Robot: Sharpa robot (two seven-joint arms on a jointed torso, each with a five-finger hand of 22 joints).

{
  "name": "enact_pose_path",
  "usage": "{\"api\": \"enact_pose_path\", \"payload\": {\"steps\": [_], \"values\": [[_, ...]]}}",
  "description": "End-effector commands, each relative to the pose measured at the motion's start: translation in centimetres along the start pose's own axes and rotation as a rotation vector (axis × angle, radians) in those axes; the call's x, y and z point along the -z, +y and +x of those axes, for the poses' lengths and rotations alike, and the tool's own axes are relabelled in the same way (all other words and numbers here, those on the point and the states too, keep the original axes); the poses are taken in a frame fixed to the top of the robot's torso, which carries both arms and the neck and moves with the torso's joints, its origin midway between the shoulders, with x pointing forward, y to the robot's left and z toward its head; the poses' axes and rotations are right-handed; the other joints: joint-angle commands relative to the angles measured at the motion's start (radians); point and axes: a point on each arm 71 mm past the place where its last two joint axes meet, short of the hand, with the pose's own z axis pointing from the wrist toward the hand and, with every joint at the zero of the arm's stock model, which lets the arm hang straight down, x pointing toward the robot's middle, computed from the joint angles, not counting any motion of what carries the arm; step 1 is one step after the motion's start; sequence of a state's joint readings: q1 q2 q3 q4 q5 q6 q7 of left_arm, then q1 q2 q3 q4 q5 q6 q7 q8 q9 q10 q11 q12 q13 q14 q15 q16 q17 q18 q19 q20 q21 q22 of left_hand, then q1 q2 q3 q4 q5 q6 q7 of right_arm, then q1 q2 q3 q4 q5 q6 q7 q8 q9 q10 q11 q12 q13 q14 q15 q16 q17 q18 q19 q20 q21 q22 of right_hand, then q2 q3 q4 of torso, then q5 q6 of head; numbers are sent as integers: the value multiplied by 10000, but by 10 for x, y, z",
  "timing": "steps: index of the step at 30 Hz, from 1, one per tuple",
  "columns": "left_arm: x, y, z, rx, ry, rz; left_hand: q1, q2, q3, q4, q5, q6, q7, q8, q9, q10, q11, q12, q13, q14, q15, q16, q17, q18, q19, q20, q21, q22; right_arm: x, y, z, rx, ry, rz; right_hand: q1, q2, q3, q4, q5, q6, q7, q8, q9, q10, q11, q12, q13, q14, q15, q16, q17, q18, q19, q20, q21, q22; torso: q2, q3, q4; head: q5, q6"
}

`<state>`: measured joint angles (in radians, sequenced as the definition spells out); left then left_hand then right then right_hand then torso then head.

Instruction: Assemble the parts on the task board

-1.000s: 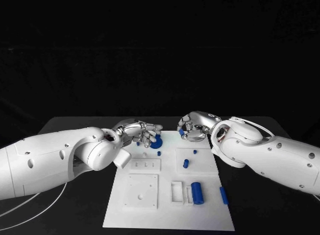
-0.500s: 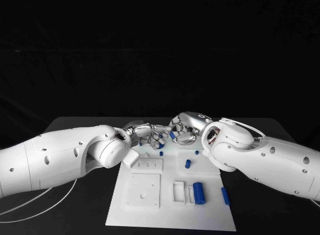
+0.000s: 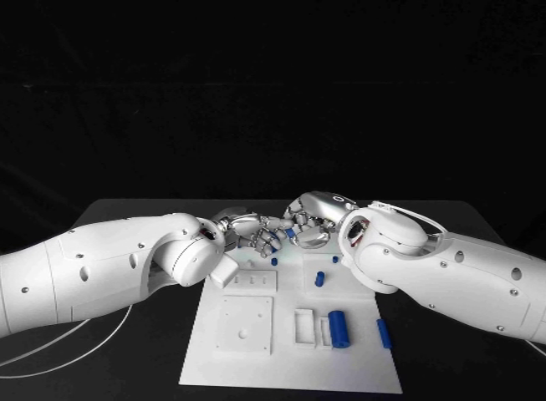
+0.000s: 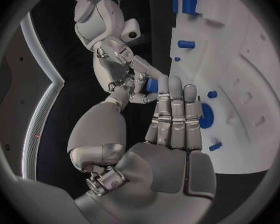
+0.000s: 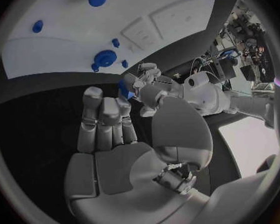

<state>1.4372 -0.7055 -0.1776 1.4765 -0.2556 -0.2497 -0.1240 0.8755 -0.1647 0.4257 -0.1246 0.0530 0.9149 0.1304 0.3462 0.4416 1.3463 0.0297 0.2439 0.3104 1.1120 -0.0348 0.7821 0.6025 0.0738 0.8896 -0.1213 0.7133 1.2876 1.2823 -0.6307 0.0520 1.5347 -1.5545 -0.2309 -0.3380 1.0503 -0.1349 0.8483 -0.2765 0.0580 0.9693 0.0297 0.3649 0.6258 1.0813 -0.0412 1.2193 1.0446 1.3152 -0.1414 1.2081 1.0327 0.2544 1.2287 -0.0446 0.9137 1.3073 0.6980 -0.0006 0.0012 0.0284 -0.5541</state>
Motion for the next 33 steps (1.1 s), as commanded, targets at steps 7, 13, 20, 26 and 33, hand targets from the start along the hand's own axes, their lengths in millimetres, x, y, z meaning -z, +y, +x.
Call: {"api": "enact_pose_path", "payload": {"steps": [7, 13, 20, 26, 33], "values": [[-1, -1, 2, -156, 115, -68, -65, 124, -27, 46, -34, 133, -48, 59, 24, -47, -43, -68, 40, 12, 33, -34, -28, -65, -49, -82, -55, -31, -2, 5, 2, 199, 179, -50, 11, 19, 90, 5, -19, 1120, 383, 21, 145, 63, 2, -78, 4, 31, -36, 5, -6, 74, 42, 1, 21, 127, 4, 7, 16, -22, -4], [-2, -2, 2, -168, 76, -71, -33, 189, -23, 33, -32, 142, -51, 55, 23, -44, -45, -73, 53, 24, 31, -34, -35, -60, -45, -81, -48, -38, -2, 7, 3, 214, 219, -82, 6, 15, 104, 8, -14, 1123, 383, 16, 149, 66, 1, -83, 6, 31, -36, 3, -7, 74, 45, 5, 20, 126, 7, 11, -1, -19, -14], [-3, -2, 3, -175, 63, -60, 41, 319, -29, -18, -30, 163, -55, 51, 20, -37, -48, -81, 79, 39, 31, -36, -49, -57, -44, -77, -34, -47, -5, 8, 6, 248, 359, -73, -3, 12, 118, 15, -11, 1127, 383, 9, 154, 69, 1, -88, 8, 33, -36, 2, -8, 74, 47, 9, 20, 126, 11, 8, -16, -17, -33], [-4, -2, 3, -221, 89, -102, 154, 498, -57, -131, -26, 197, -63, 48, 18, -22, -54, -89, 114, 58, 29, -31, -62, -59, -47, -75, -13, -57, -4, 14, 9, 277, 405, -221, -10, 13, 130, 20, -6, 1129, 383, 4, 158, 72, 1, -92, 11, 34, -36, 1, -9, 74, 49, 12, 19, 125, 14, 9, 15, -37, -33], [-5, -3, 5, -266, 167, -106, 306, 696, -89, -302, -4, 275, -88, 61, 22, 14, -72, -91, 158, 96, 14, -9, -71, -61, -39, -84, 24, -66, -4, 15, 9, 294, 466, -227, -14, 12, 137, 22, -2, 1131, 383, 0, 160, 74, 1, -95, 12, 35, -37, 0, -9, 74, 50, 14, 19, 125, 10, -4, 3, -43, -37]]}}
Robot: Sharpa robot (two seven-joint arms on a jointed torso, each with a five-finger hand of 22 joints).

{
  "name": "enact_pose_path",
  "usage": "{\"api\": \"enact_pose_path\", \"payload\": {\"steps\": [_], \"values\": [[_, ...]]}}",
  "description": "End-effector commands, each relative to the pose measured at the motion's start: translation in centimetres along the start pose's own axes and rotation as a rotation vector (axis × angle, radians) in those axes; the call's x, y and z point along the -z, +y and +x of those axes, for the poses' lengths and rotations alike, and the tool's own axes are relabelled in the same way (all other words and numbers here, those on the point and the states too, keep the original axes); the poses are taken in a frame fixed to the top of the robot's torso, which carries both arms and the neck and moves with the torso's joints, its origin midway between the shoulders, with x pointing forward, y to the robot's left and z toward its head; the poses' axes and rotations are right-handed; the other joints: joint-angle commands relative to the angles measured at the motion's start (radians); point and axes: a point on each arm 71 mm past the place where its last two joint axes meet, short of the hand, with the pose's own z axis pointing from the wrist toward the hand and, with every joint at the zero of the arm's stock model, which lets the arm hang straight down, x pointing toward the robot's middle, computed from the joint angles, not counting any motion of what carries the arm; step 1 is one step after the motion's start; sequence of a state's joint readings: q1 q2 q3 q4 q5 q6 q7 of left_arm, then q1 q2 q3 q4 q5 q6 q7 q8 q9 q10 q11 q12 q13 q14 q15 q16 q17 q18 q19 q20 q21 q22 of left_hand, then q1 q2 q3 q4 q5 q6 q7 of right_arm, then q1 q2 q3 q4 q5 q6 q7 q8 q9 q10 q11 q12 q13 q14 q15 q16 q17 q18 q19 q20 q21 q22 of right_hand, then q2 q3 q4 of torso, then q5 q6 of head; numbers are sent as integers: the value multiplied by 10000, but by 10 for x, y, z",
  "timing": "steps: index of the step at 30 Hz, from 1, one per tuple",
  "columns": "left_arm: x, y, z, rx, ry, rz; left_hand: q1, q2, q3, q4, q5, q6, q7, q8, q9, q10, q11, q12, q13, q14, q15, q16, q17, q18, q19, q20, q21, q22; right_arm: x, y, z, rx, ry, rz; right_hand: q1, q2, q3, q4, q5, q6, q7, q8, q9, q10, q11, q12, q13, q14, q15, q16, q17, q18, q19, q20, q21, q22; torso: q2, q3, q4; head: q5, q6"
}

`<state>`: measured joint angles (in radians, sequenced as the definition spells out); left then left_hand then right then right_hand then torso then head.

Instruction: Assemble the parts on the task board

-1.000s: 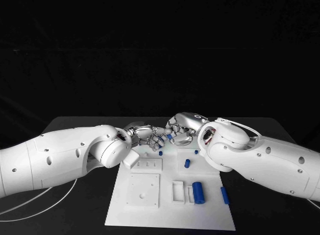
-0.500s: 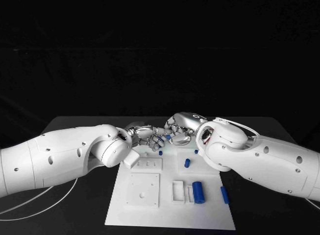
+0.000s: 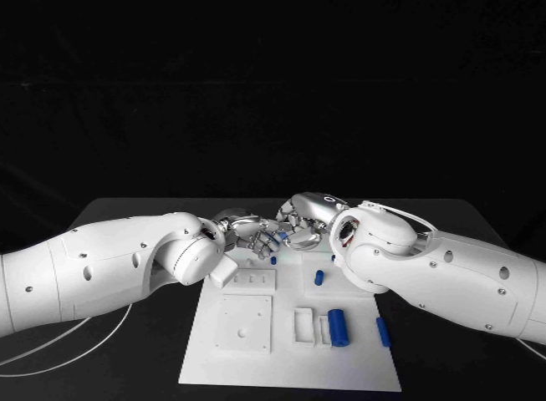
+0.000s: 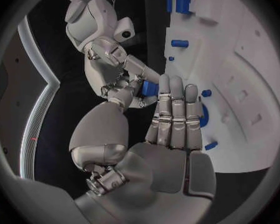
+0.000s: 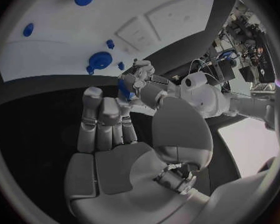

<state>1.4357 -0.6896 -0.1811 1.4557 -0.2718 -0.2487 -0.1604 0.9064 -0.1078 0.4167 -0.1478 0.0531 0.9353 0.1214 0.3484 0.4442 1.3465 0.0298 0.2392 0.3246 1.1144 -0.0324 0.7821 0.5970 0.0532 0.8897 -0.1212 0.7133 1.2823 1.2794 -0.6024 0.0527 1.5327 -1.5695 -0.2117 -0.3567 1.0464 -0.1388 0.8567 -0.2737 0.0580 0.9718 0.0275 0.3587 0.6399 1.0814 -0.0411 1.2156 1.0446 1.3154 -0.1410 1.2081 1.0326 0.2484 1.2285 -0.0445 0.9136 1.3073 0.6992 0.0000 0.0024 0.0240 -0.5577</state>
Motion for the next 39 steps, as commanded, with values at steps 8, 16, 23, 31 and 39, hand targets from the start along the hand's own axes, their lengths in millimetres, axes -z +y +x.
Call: {"api": "enact_pose_path", "payload": {"steps": [8, 16, 23, 31, 39], "values": [[-1, -6, 5, -91, 243, 276, 241, 507, 38, -352, 142, 173, -24, 32, -17, 51, -87, -62, 77, 111, -24, 15, -37, 125, -36, -97, 72, -36, 0, 4, 7, 207, 418, -145, 21, 50, 61, -5, -1, 1107, 404, 57, 22, 75, 0, -60, 14, 34, -41, 0, -8, 134, 53, 15, 20, 124, -3, -3, -9, 3, -19], [-1, -6, 5, -91, 249, 311, 486, 1095, 65, -851, 305, 357, -77, 55, -14, 122, -115, -82, 157, 153, -40, 66, -52, 89, -46, -110, 139, -69, 0, 3, 8, 224, 481, -90, 16, 51, 69, -3, 0, 1107, 404, 53, 25, 76, 0, -64, 15, 34, -40, -1, -9, 134, 53, 17, 19, 124, -2, 2, -2, 6, -22], [-1, -6, 4, -94, 253, 325, 966, 1170, 1104, -782, -29, 503, -118, 51, -16, 213, -138, -112, 230, 207, -57, 113, -73, 54, 13, -127, 200, -145, 0, 2, 9, 225, 502, -87, 6, 52, 77, 4, 2, 1108, 405, 47, 29, 78, 1, -68, 17, 35, -40, -3, -11, 134, 54, 20, 17, 122, 2, 8, -10, 22, -24], [0, -6, 7, -151, 473, 302, 1141, 1148, 1956, -649, -18, 643, -163, 102, 37, 349, -180, -102, 308, 288, -82, 189, -71, 16, 36, -147, 312, -153, 0, 0, 10, 350, 283, -90, 3, 50, 86, 5, 2, 1109, 405, 43, 32, 80, 1, -71, 19, 35, -39, -5, -12, 134, 54, 22, 16, 122, -3, 9, -25, 21, -21], [0, -6, 7, -253, 472, 280, 946, 1225, 2273, -543, 10, 862, -262, 245, 239, 540, -271, -20, 425, 414, -166, 338, -25, -6, 54, -219, 431, -153, 1, -2, 10, 275, 352, -35, 1, 32, 114, 4, 31, 1124, 402, 36, 44, 92, -2, -75, 27, 40, -42, -4, -13, 134, 66, 24, 19, 121, 1, 4, -3, 8, -17]]}}
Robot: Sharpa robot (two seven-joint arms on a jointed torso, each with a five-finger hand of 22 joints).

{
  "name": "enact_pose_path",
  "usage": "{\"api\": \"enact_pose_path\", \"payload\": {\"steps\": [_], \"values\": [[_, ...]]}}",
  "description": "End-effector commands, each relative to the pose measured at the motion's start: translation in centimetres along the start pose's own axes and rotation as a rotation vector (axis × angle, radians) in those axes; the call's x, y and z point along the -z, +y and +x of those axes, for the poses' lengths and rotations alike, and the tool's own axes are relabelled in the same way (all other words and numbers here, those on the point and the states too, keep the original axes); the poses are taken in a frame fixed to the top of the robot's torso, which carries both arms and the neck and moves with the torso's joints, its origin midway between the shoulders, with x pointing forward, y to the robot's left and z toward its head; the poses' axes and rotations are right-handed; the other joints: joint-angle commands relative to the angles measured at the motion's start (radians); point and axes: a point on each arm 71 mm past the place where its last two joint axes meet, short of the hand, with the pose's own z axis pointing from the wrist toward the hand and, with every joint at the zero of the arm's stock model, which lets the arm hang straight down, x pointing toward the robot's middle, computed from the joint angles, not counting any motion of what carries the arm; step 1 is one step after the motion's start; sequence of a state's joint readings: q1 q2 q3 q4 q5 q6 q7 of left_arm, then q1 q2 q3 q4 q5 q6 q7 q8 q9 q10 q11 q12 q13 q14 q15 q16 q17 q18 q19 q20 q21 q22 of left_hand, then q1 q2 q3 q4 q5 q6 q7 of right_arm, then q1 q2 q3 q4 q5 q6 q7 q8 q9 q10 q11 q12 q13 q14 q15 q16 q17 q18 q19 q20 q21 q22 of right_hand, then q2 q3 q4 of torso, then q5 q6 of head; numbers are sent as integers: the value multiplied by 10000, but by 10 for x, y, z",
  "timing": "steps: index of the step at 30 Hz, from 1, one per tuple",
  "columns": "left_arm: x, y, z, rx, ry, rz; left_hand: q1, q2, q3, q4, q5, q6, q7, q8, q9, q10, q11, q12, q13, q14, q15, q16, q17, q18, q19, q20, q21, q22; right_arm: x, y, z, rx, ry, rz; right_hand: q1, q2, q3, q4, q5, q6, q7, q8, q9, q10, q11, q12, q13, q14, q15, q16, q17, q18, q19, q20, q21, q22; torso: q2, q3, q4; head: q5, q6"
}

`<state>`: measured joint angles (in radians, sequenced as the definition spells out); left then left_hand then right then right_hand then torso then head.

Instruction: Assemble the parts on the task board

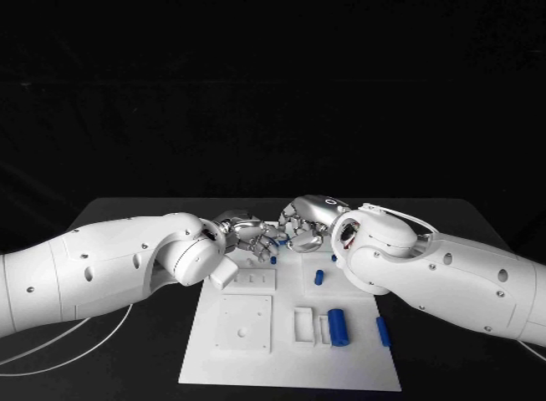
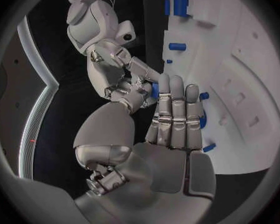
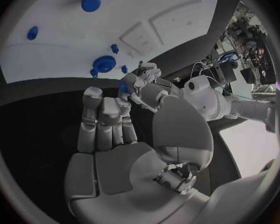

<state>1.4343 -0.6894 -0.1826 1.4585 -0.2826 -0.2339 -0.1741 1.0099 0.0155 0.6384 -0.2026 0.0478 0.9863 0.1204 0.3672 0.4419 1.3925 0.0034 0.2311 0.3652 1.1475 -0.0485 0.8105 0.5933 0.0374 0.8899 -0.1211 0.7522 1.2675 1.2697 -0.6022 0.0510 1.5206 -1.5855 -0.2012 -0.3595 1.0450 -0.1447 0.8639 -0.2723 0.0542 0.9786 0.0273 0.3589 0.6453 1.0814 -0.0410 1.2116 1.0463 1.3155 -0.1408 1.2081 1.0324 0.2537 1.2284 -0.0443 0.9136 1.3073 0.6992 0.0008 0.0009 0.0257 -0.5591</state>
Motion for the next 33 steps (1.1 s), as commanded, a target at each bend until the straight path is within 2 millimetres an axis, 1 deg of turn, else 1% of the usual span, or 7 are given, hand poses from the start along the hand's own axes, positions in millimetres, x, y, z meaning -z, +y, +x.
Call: {"api": "enact_pose_path", "payload": {"steps": [1, 9, 16, 22, 24, 27, 33], "values": [[0, -7, 4, -127, 278, 402, -104, -10, 83, 7, 67, 363, -258, 67, 285, 95, -15, 68, 32, 96, -14, 70, 17, 151, 58, -229, 58, -5, 1, 3, 5, 69, 247, -151, 14, 90, 43, -10, 69, 1057, 404, 34, -9, 93, -3, -35, 10, 39, -44, -4, -11, 81, 68, 22, 19, 121, 2, -4, 16, -10, -10], [0, -7, 2, -297, 109, 358, -235, -51, 173, 46, 56, 430, -296, 116, 416, 200, -65, 123, 111, 182, -75, 181, 50, 146, 122, -289, 166, -4, 1, 3, 5, 14, 306, -159, 9, 89, 53, -5, 73, 1058, 404, 28, -5, 96, -3, -38, 13, 41, -44, -4, -12, 81, 71, 24, 19, 120, 4, -6, 8, -10, 5], [0, -6, -2, -661, -207, 316, -430, -134, 173, 124, 42, 720, -447, 292, 719, 555, -245, 376, 341, 495, -293, 580, 196, 189, 415, -475, 487, 33, 3, 3, 6, -111, 321, -166, -27, 65, 99, 27, 160, 1072, 403, 4, 18, 111, -4, -58, 24, 47, -44, -10, -19, 81, 79, 27, 12, 114, 4, 8, 1, 0, -1], [1, -6, -3, -817, -292, 364, -556, -274, 209, 159, 163, 1102, -652, 513, 1160, 882, -477, 908, 715, 846, -592, 1167, 389, 246, 783, -730, 960, 131, 4, 1, 6, -211, 303, -109, -193, -20, 44, 73, 1000, 1124, 389, -58, 115, 160, -14, -102, 81, 65, -50, -9, -28, 81, 114, 17, 16, 117, 10, 6, -4, -4, -23], [1, -6, -4, -880, -333, 343, -595, -341, 221, 113, 370, 1257, -745, 596, 1376, 1042, -594, 1249, 927, 1066, -750, 1482, 480, 278, 990, -856, 1223, 190, 4, -1, 5, -335, 250, -82, -263, -38, -25, 74, 1392, 1136, 388, -95, 161, 172, -16, -135, 102, 65, -51, -16, -38, 81, 112, 11, 7, 116, 10, 5, 0, -8, -17], [1, -5, -4, -989, -280, 290, -688, -368, 277, 85, 478, 1341, -816, 635, 1718, 988, -666, 1667, 1198, 1101, -877, 1810, 535, 277, 1059, -986, 1477, 217, 4, -2, 5, -357, 173, -64, -342, -61, -78, 93, 1917, 1135, 389, -139, 201, 180, -14, -182, 110, 64, -51, -31, -54, 81, 105, 8, -9, 111, 2, 2, 0, -16, 23], [1, -4, -3, -1236, -114, 206, -752, -382, 329, -10, 620, 1414, -903, 684, 2337, 920, -776, 2285, 1545, 1160, -1046, 2321, 580, 271, 1140, -1161, 1863, 231, 4, -5, 4, -363, 86, -3, -381, -72, -160, 68, 2173, 1144, 388, -180, 242, 197, -17, -224, 117, 67, -52, -45, -72, 81, 104, -1, -22, 108, 3, 5, 17, -29, 47]]}}
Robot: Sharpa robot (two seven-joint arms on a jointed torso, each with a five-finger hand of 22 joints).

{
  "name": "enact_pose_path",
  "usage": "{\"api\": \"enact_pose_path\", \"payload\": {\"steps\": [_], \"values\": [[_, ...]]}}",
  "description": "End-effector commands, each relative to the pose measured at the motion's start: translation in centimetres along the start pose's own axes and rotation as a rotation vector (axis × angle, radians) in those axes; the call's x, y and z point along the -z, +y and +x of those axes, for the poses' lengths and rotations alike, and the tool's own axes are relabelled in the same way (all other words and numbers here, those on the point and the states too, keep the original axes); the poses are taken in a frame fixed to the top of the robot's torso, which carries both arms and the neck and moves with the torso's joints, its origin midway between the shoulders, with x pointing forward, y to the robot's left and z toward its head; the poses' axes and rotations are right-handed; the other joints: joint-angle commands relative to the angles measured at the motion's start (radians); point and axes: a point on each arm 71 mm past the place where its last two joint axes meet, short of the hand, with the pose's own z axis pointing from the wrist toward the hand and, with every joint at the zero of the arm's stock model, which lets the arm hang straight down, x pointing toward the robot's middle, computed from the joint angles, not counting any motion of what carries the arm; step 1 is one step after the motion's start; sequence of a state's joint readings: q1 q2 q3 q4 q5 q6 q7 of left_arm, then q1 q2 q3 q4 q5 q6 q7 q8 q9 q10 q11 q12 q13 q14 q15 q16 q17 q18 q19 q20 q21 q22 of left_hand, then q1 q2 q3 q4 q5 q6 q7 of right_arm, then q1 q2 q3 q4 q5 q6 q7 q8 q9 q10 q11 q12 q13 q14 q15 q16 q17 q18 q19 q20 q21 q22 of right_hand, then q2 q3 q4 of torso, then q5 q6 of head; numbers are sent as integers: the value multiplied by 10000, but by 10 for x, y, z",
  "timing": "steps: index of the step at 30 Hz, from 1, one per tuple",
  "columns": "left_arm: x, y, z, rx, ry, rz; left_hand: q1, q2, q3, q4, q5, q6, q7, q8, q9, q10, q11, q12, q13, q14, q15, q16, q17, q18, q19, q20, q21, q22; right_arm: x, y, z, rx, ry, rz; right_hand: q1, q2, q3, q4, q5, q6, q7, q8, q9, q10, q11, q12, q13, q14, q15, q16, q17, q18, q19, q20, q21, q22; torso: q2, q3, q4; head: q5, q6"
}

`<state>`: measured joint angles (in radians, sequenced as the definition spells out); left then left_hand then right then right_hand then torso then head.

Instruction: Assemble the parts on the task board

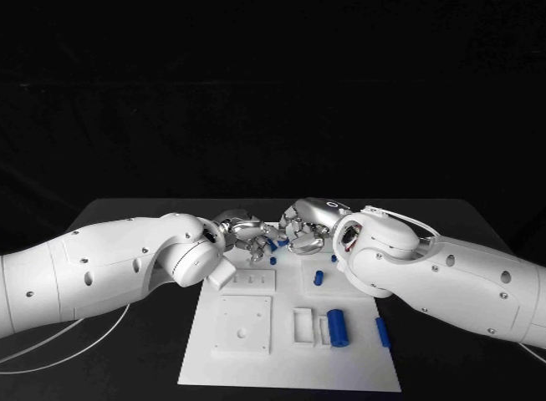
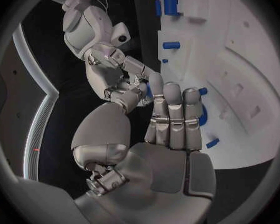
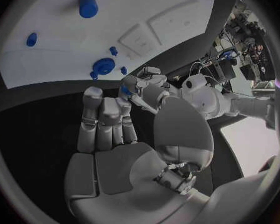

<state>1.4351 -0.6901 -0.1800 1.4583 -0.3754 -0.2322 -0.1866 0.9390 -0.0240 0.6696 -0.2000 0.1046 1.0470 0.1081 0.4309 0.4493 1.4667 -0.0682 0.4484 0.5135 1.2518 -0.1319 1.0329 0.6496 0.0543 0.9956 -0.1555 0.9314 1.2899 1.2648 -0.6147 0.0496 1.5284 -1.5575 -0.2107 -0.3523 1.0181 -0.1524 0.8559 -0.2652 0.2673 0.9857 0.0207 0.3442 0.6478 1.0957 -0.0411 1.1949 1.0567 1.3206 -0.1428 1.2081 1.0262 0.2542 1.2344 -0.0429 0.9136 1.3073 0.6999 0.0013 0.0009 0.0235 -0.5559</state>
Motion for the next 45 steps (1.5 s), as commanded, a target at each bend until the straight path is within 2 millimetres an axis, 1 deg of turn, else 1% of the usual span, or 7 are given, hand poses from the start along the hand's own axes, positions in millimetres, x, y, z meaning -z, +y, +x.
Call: {"api": "enact_pose_path", "payload": {"steps": [1, 4, 11, 15, 20, 30, 45], "values": [[1, -2, -1, -400, 65, 76, -48, 10, 32, -68, 129, 814, -792, 30, 2366, 153, -76, 223, 117, 114, -239, 188, 16, 99, 86, -846, 138, 2, 1, -2, 2, -66, 58, -45, -115, 2, -86, -3, 61, 1073, 454, -39, 221, 55, -15, -62, 14, 16, -32, -47, -11, 76, 44, -16, -23, 107, -3, 1, 18, -11, 14], [1, -1, -3, -424, 9, 43, -95, -15, 29, -131, 487, 852, -820, -16, 2587, 104, -106, 470, 232, 110, -296, 395, 7, 92, 95, -909, 294, -13, 2, -2, 3, -149, 88, -34, -139, -12, -144, -5, 246, 1090, 452, -62, 250, 69, -18, -84, 23, 21, -33, -51, -20, 76, 54, -21, -26, 107, -1, 1, 16, -11, 17], [2, 0, -5, -424, -30, 43, -140, 0, 29, -186, 661, 913, -851, -97, 2823, 47, -142, 748, 343, 101, -362, 633, -18, 85, 95, -979, 468, -47, 1, -6, 3, -426, 55, 64, -225, -107, -295, 49, 605, 1070, 458, -126, 290, 56, -6, -147, 27, 8, -31, -84, -48, 76, 45, -16, -54, 96, 1, -5, -3, 25, -11], [2, 0, -5, -441, 40, 13, -154, 13, 64, -218, 882, 935, -856, -168, 2956, -20, -152, 871, 375, 64, -380, 729, -65, 75, 60, -1009, 548, -83, 1, -11, 4, -791, 73, 282, -769, -758, -1482, 297, 1131, 118, 720, -695, 128, -197, 232, -650, -296, -44, 157, -199, -109, 76, 5, -36, -112, 72, -1, -12, 8, 32, -15], [2, 1, -6, -461, 16, -11, -183, 40, 81, -243, 1218, 963, -868, -246, 3148, -56, -164, 1034, 404, 67, -414, 865, -133, 70, 60, -1052, 678, -130, 1, -14, 6, -822, 104, 349, -811, -793, -2432, 347, 1364, -100, 825, -889, 43, -248, 317, -866, -526, -86, 246, -304, -152, 76, -117, -65, -255, 20, -4, -12, 29, 42, -38], [3, 3, -8, -583, 71, -122, -205, 54, 82, -258, 1320, 980, -873, -285, 3231, -76, -169, 1099, 409, 60, -424, 921, -167, 64, 40, -1065, 726, -155, 5, -24, 5, -926, -170, 600, -612, -764, -2574, 410, 1414, -123, 842, -960, -5, -249, 332, -896, -609, -92, 256, -347, -168, 76, -136, -65, -322, -7, -1, -11, 7, 72, -38], [5, 16, -24, -2195, 1070, -1493, -357, 86, 21, -265, 1268, 1098, -910, -384, 3450, -102, -205, 1313, 439, 59, -468, 1108, -246, 56, 5, -1105, 866, -238, 12, -96, -32, -2765, -1927, 2148, -335, -896, -2359, 783, 1661, -496, 1028, -1323, -324, -475, 517, -1096, -872, -331, 415, -728, -342, 68, -447, 41, -674, -125, -17, 20, 2, 222, -147]]}}
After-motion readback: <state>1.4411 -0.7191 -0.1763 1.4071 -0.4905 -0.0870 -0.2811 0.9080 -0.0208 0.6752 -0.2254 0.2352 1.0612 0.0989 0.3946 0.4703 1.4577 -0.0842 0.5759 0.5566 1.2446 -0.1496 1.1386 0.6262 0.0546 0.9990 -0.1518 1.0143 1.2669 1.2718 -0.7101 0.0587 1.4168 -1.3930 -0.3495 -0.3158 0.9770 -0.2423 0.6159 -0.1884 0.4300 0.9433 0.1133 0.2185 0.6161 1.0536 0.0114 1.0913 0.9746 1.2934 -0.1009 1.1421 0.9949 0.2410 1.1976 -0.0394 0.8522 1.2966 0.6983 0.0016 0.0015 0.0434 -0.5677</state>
